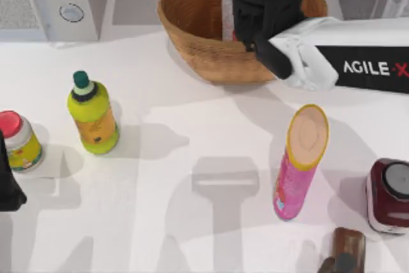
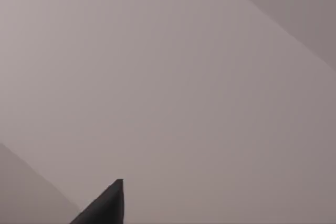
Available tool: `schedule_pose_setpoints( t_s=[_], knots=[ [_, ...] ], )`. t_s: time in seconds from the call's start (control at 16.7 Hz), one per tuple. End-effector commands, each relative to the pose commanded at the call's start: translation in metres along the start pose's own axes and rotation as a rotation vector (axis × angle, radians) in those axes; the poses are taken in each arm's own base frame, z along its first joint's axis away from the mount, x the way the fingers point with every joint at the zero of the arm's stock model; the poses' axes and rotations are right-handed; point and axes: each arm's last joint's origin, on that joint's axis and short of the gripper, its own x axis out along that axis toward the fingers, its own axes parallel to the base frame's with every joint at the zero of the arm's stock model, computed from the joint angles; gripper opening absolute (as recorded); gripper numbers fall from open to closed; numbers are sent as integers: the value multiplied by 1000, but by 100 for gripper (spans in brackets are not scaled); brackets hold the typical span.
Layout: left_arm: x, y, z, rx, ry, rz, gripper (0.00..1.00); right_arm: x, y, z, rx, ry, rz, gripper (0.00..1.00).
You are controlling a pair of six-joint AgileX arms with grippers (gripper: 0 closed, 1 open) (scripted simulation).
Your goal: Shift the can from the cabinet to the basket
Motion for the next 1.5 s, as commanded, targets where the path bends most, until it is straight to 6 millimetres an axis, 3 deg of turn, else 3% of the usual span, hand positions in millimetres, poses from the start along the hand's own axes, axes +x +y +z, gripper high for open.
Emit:
schedule_pose_setpoints(
  t_s=[1.14,1.32,1.5],
  knots=[
    [0,0,0,0,0,0,100,-1,-3,1,-3,5,1,100],
    [0,0,0,0,0,0,100,-4,-36,10,-32,52,-10,100],
    [0,0,0,0,0,0,100,-22,-93,28,-63,122,-31,100]
  ],
)
